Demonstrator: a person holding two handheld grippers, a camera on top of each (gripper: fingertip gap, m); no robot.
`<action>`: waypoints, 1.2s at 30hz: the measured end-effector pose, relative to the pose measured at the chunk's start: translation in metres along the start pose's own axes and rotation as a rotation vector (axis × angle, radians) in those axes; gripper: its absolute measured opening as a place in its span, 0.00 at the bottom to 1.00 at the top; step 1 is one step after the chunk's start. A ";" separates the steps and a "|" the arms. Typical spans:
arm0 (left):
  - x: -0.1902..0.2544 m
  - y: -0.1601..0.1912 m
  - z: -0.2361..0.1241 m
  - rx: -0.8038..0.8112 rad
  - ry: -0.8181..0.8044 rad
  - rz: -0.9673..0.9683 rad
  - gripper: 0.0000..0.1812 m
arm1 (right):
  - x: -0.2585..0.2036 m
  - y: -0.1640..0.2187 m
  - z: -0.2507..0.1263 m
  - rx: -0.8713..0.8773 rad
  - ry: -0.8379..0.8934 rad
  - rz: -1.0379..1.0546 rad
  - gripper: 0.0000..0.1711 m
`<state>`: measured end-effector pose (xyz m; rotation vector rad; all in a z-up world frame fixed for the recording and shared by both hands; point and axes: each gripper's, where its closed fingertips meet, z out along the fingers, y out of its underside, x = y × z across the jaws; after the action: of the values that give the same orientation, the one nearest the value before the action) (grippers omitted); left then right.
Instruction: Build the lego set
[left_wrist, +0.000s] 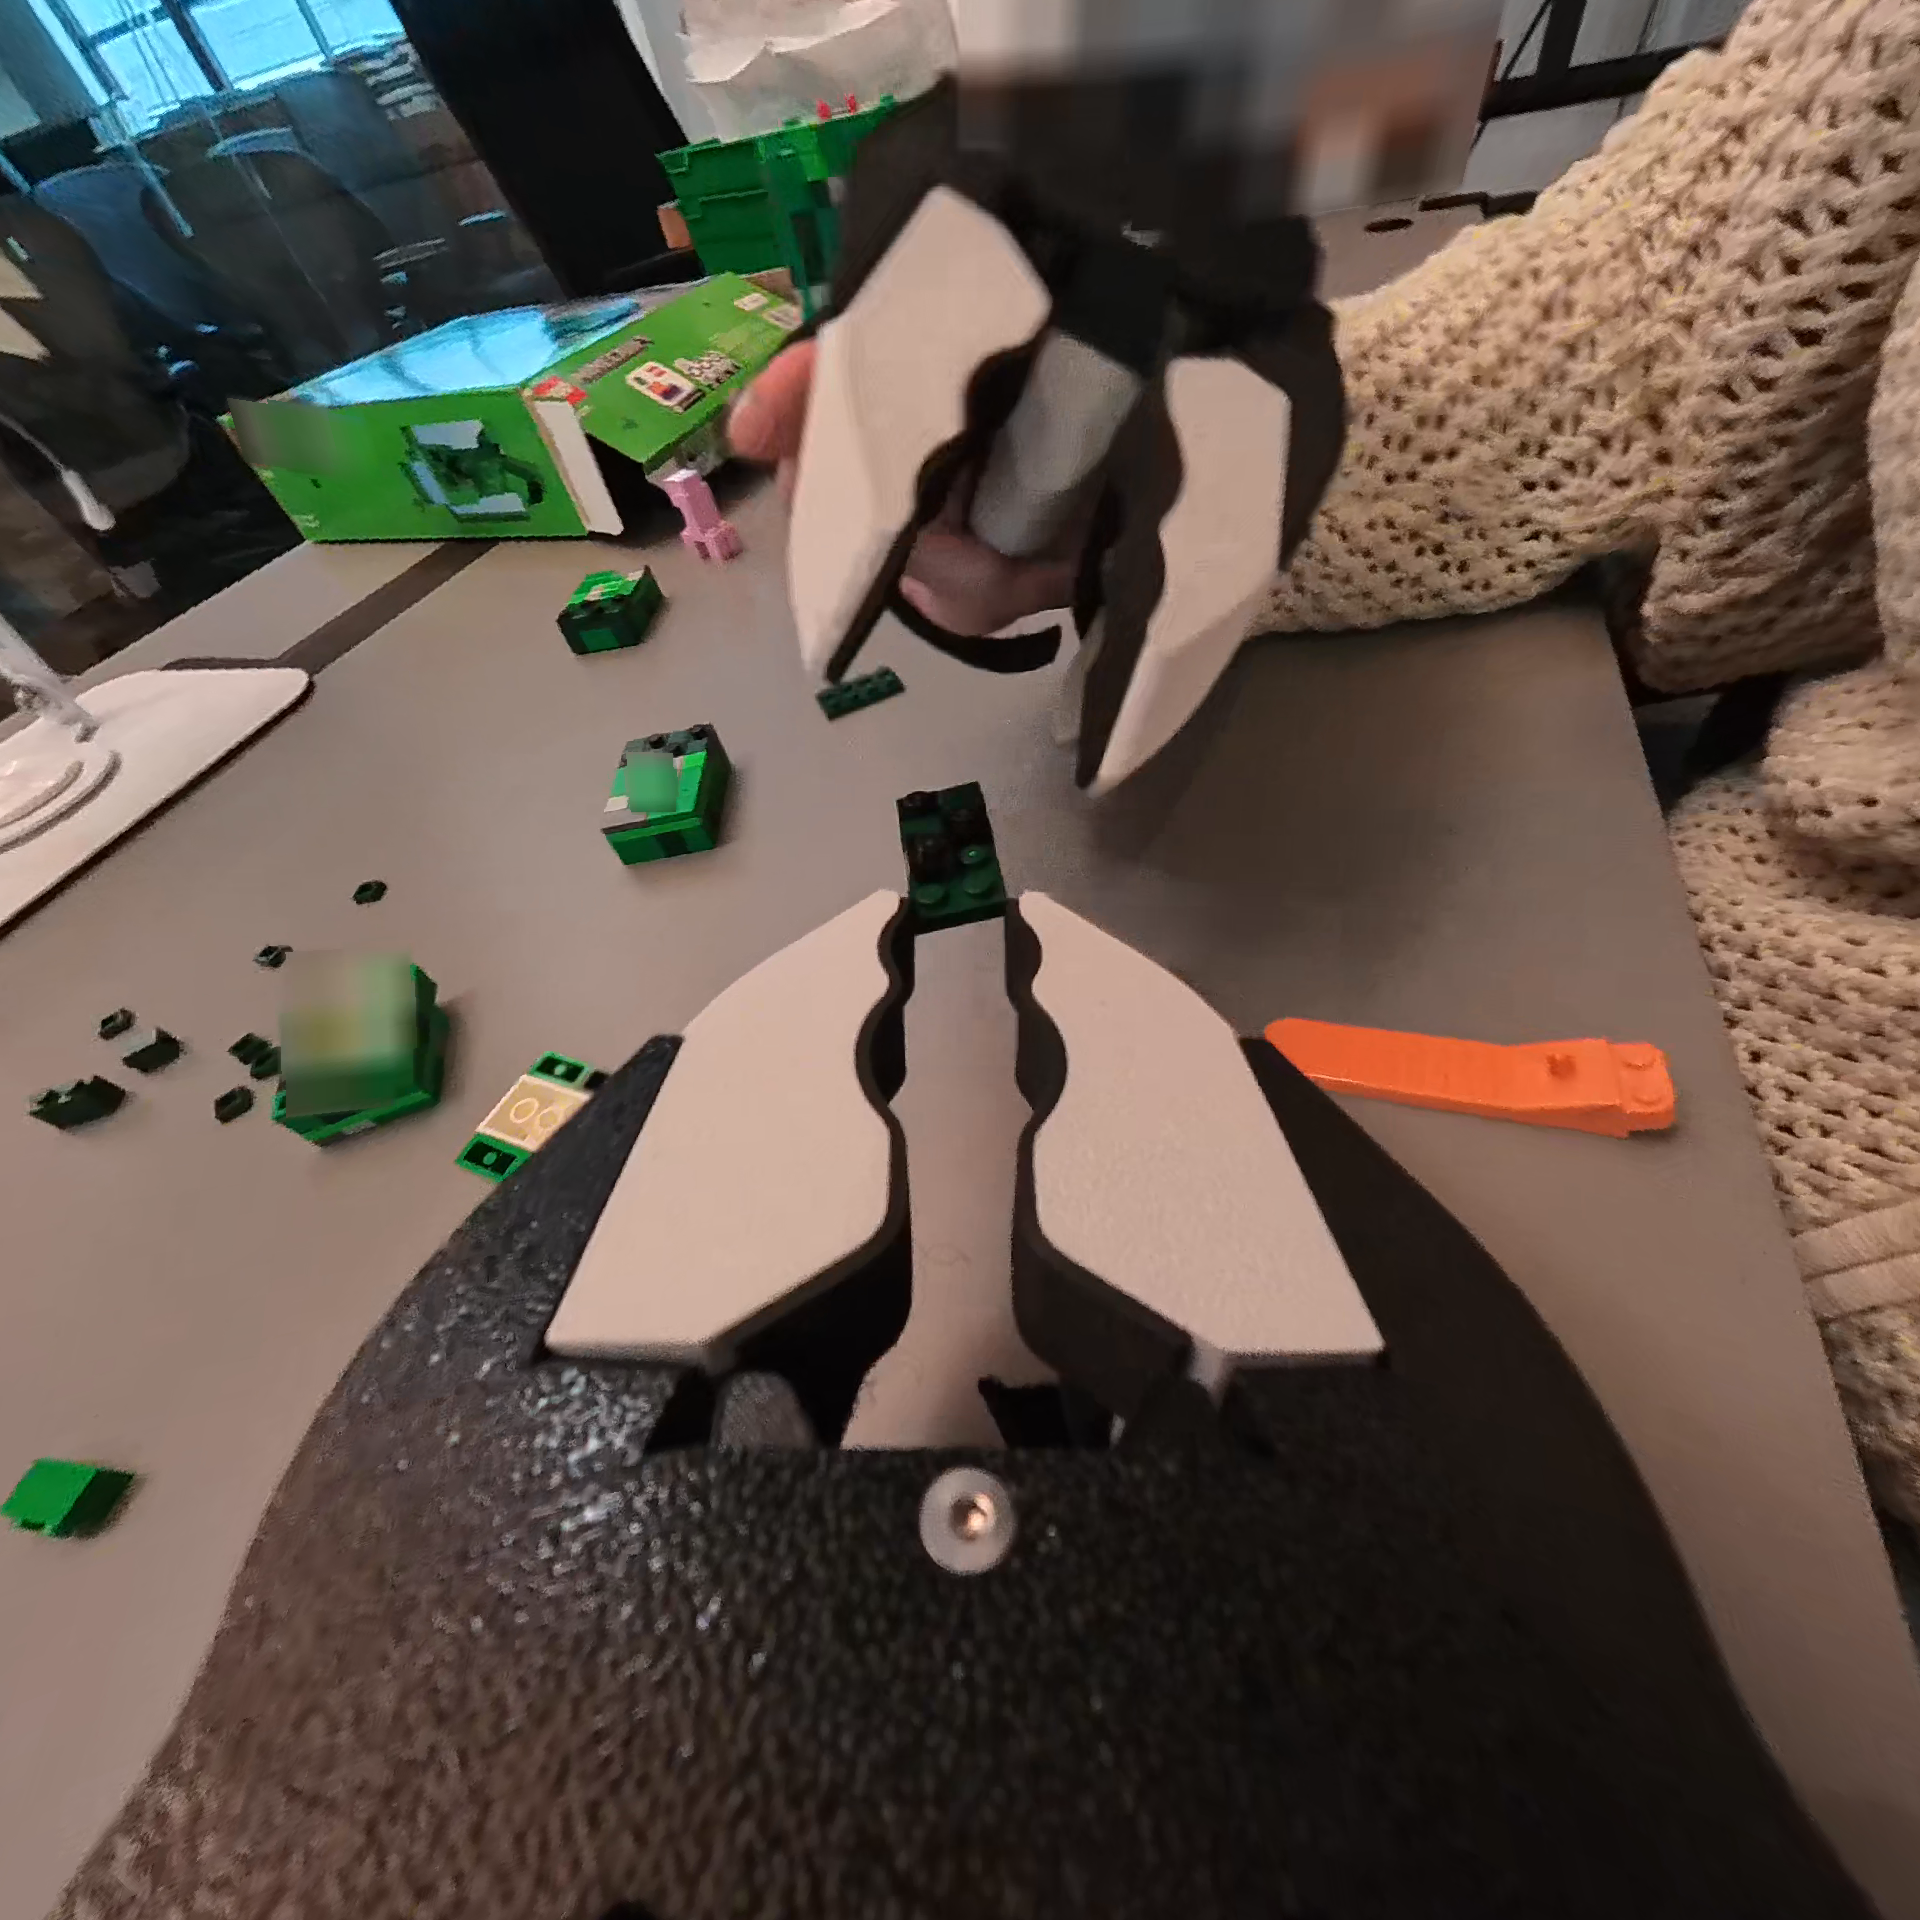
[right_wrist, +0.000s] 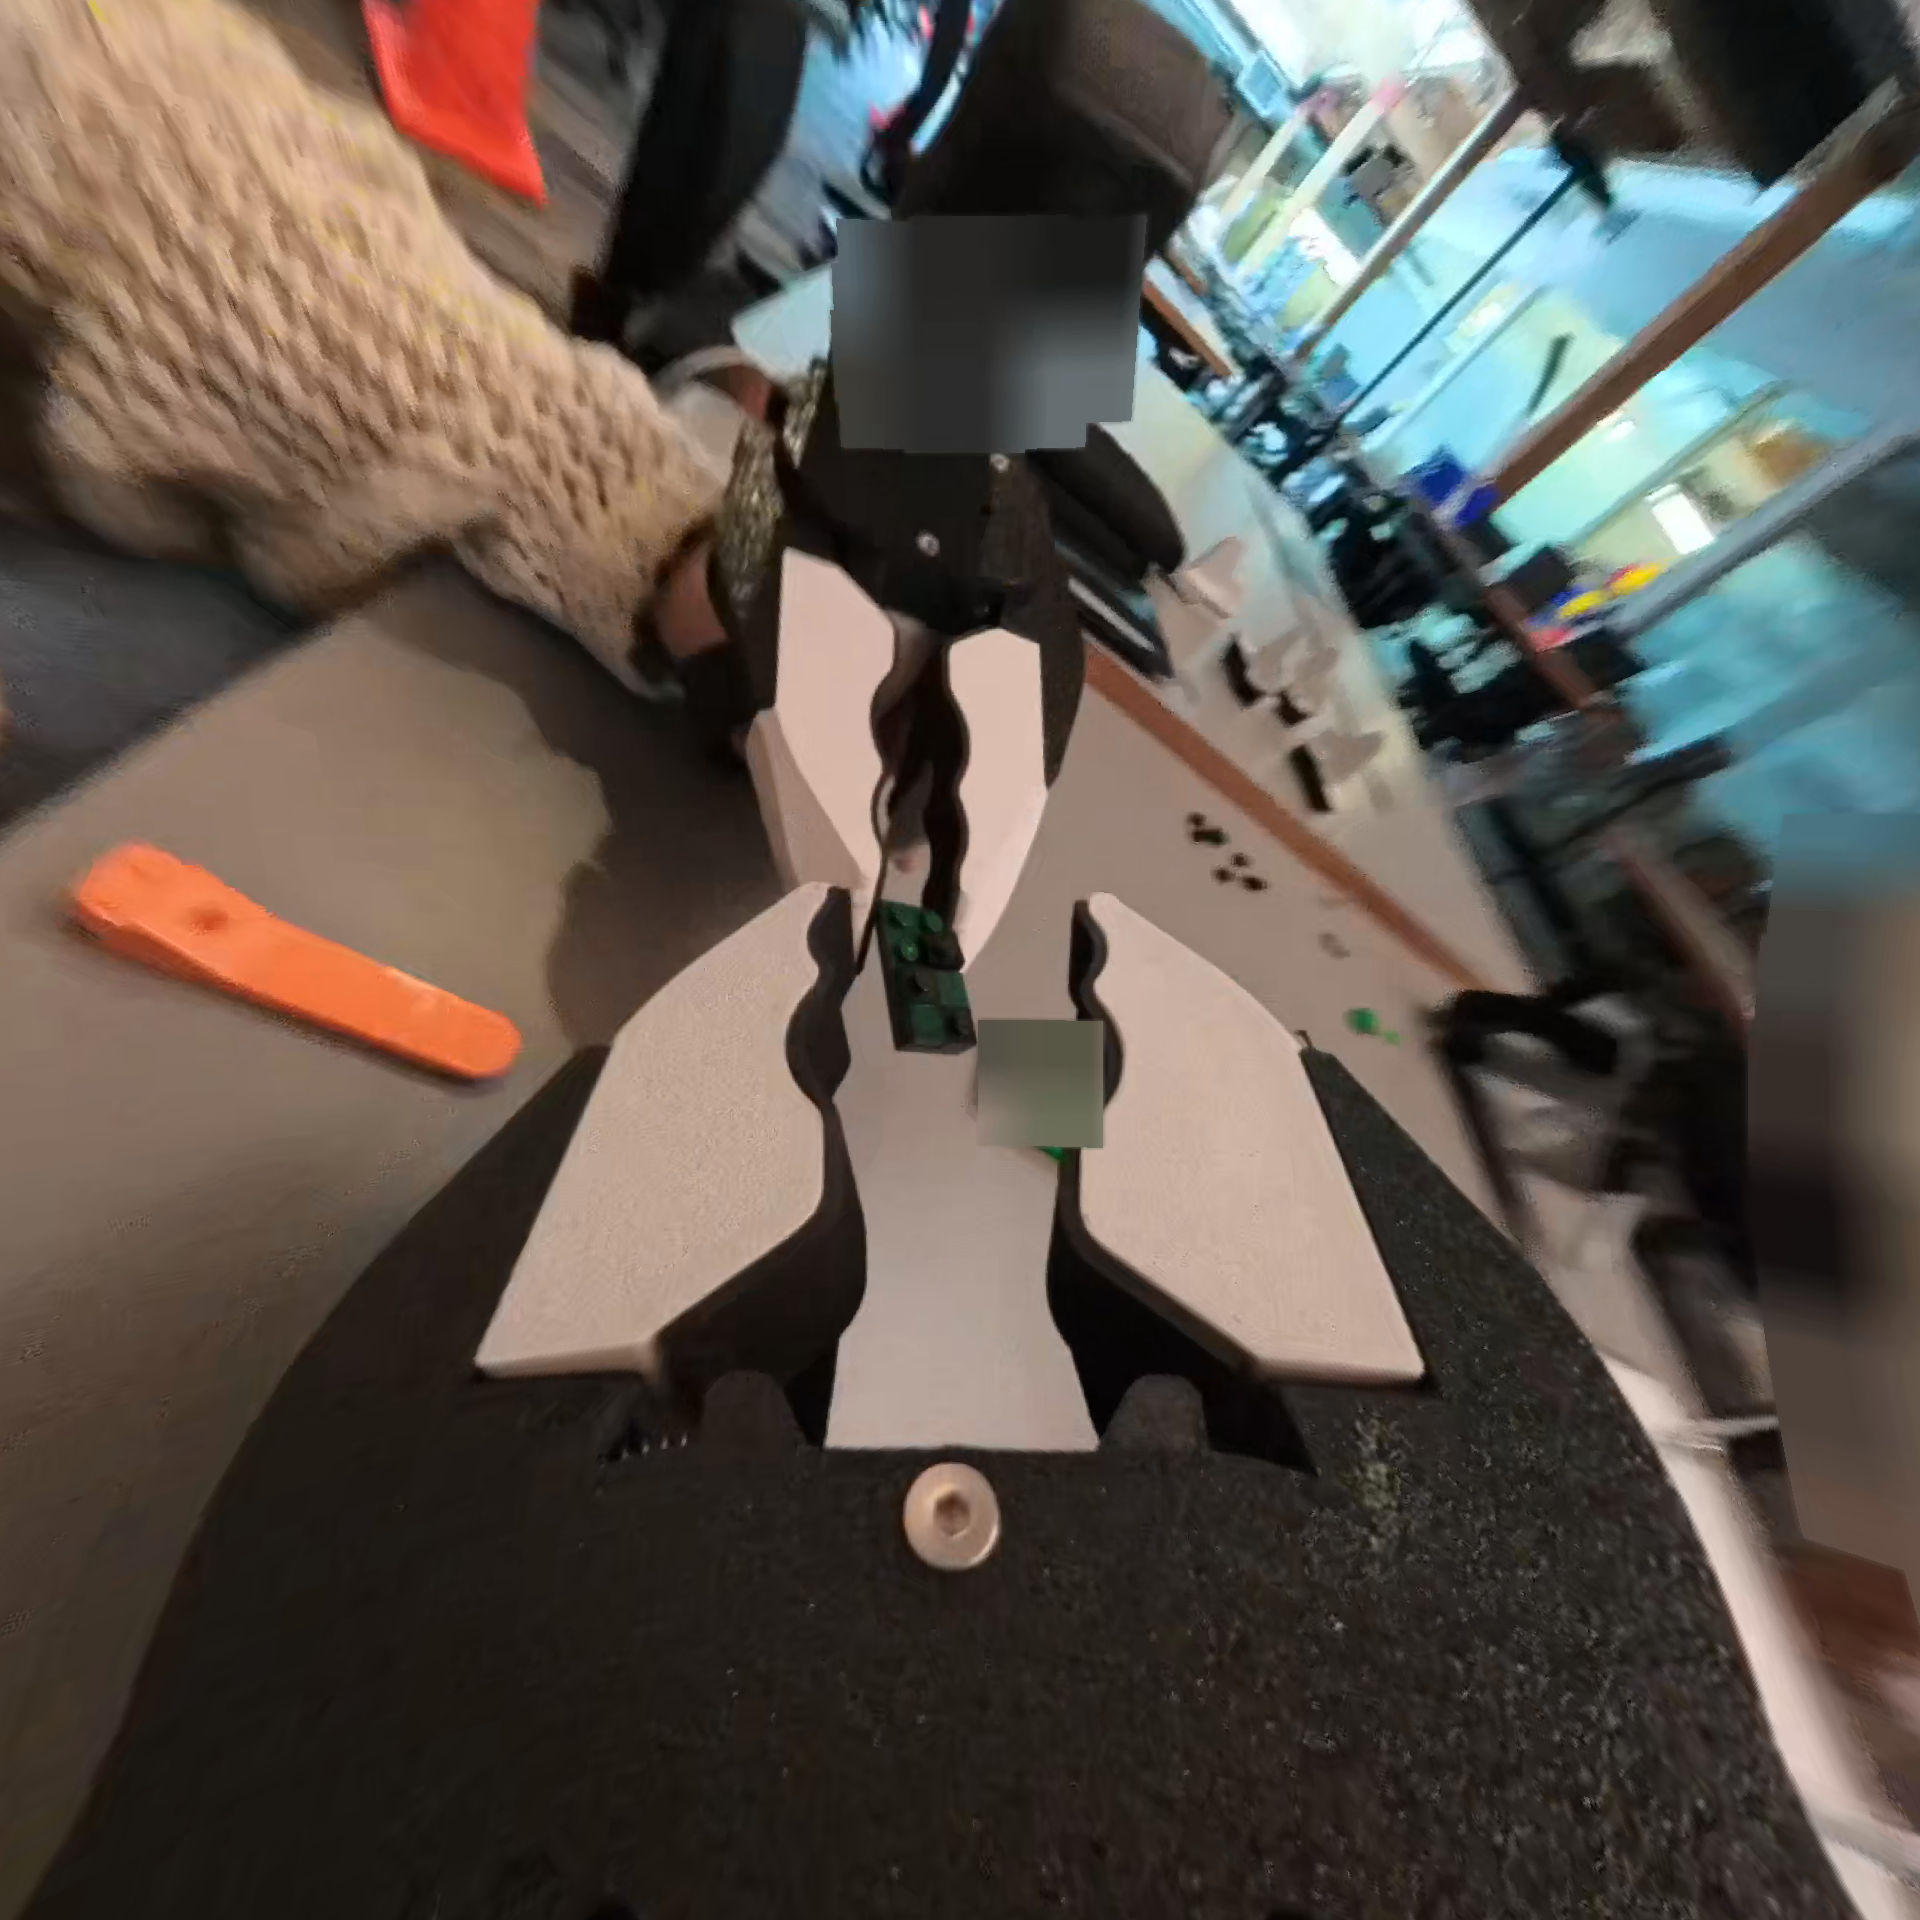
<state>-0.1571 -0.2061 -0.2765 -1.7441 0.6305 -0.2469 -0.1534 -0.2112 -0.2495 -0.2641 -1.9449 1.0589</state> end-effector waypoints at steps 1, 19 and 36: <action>-0.002 0.000 -0.001 0.004 -0.006 -0.014 0.09 | 0.000 0.001 0.002 -0.038 0.051 -0.099 0.23; -0.009 0.002 -0.002 -0.014 -0.029 -0.067 0.09 | -0.001 0.027 0.022 -0.341 0.240 -0.697 0.17; -0.006 0.003 -0.001 -0.030 -0.018 -0.056 0.09 | 0.000 0.029 0.023 -0.354 0.208 -0.629 0.08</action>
<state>-0.1637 -0.2046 -0.2782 -1.7931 0.5751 -0.2616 -0.1772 -0.2068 -0.2776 0.0520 -1.8307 0.2668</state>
